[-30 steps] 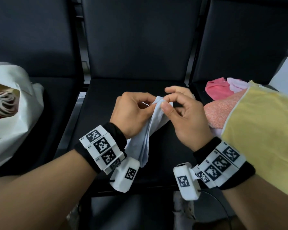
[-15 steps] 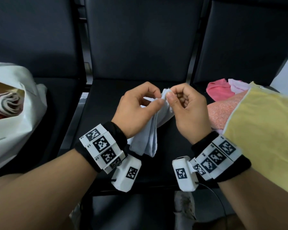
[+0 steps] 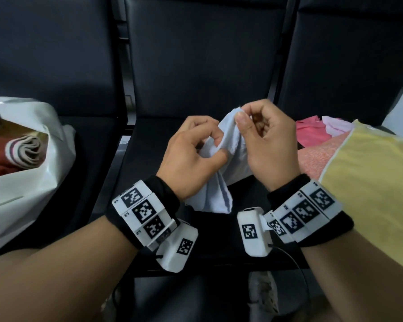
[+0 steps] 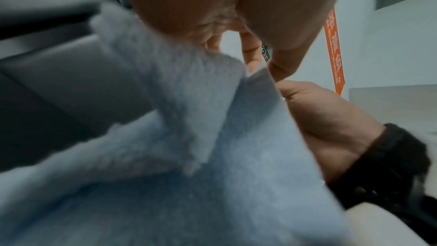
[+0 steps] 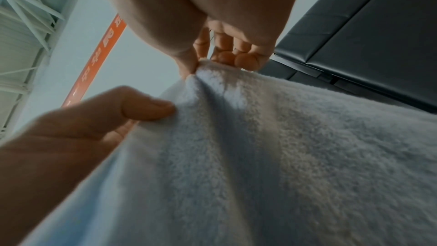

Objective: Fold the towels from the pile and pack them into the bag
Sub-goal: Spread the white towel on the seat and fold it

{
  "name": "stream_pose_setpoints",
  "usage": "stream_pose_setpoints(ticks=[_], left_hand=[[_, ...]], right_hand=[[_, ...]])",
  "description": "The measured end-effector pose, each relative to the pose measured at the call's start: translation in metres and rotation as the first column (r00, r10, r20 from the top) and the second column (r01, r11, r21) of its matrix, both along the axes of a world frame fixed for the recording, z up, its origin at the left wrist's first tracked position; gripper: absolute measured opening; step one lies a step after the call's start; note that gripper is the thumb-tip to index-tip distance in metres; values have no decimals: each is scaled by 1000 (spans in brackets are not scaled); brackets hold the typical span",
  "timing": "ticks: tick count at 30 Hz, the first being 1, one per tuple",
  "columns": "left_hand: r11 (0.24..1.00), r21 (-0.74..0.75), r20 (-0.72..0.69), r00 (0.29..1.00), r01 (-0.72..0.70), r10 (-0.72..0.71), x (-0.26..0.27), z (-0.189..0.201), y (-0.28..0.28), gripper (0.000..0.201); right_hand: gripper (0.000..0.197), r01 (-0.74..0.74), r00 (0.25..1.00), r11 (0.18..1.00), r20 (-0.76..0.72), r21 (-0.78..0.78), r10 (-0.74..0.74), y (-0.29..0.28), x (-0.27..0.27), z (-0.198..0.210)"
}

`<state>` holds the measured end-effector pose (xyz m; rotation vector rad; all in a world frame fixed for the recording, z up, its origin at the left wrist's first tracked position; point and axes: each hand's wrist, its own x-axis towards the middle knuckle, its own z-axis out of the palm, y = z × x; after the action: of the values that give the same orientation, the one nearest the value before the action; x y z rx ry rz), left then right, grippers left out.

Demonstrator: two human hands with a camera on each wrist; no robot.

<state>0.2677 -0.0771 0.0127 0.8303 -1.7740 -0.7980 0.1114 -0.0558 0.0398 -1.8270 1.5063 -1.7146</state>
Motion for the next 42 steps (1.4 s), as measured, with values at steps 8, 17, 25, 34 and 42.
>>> stream_pose_setpoints(ticks=[8,17,25,34,42], left_hand=[[998,57,258,966,-18,2,24,3,1,21],[962,119,300,933,-245,201,45,10,5,30],[942,-181,288,901,-283,326,63,15,11,46],[956,-180,228,936,-231,269,82,33,19,67],[981,-193,393,913,-33,108,96,55,25,35]], right_hand=[[9,26,1000,999,0,-19,-26,0,10,3],[9,108,994,994,14,-25,-107,5,14,6],[14,201,979,980,11,-4,-201,11,15,9],[19,174,984,985,-27,1,-173,21,20,22],[25,142,989,988,-55,59,-139,29,14,39]])
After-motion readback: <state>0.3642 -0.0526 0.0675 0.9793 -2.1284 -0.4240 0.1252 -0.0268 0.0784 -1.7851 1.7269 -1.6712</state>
